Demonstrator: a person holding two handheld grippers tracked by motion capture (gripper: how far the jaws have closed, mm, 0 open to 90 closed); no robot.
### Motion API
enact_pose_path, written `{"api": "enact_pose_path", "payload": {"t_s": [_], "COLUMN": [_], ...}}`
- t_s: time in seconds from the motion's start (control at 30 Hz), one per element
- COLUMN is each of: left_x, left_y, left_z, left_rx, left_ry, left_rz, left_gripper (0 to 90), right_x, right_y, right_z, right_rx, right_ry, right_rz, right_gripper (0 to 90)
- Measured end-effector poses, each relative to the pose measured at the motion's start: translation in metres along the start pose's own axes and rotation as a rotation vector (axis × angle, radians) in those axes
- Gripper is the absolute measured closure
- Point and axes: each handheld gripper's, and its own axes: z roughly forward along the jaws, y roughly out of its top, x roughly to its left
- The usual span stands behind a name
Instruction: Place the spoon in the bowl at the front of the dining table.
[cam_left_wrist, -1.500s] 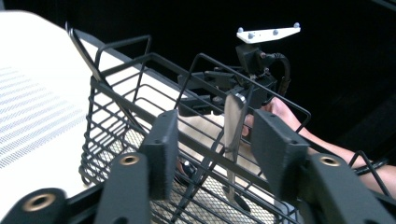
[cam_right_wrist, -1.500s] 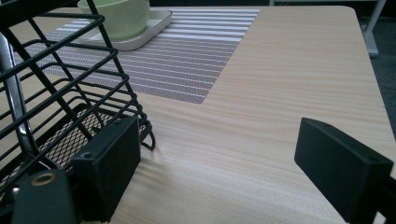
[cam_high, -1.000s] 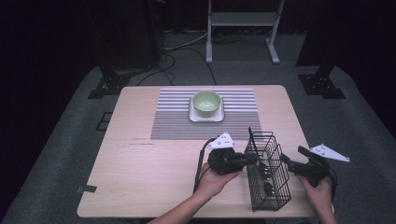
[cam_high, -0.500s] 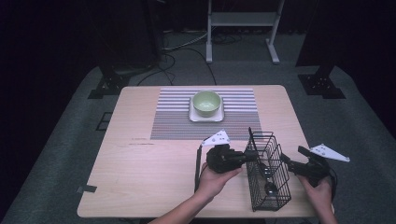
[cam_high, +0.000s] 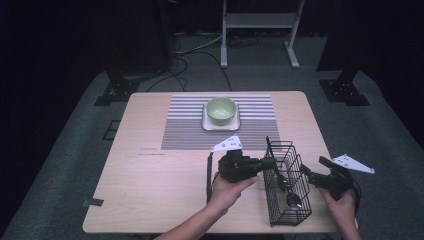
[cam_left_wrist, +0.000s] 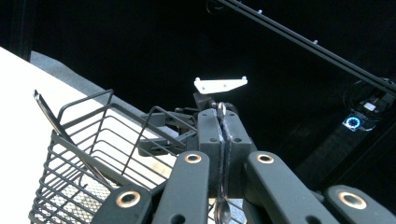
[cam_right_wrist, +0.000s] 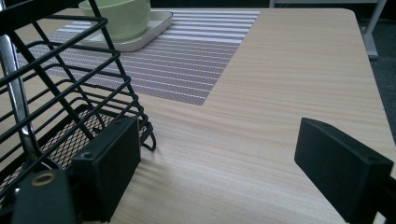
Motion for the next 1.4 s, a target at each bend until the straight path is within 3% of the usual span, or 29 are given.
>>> {"api": "enact_pose_path", "payload": {"t_s": [0.4,0.7,0.97,1.2,1.4], "left_x": [-0.002,-0.009,-0.008,-0.010,-0.007], "left_y": [0.014,0.029,0.031,0.039,0.041], "left_z": [-0.013,-0.026,-0.034,-0.044,-0.055], "left_rx": [-0.035,-0.066,-0.084,-0.092,-0.114], "left_ry": [-0.034,-0.034,-0.044,-0.044,-0.046], "left_rz": [-0.040,-0.017,-0.048,-0.032,-0.054], "left_gripper": [89.0,89.0,89.0,89.0,89.0], "right_x": [0.000,0.000,0.000,0.001,0.000], "right_y": [0.000,0.000,0.000,0.000,-0.001], "right_z": [0.000,0.000,0.000,0.001,0.001], "right_rx": [0.000,0.000,0.001,0.006,0.004], "right_ry": [-0.002,-0.002,-0.003,-0.004,-0.005], "right_rz": [-0.002,-0.004,-0.003,-0.003,-0.002], "right_gripper": [13.3,13.3,13.3,13.3,13.3]}}
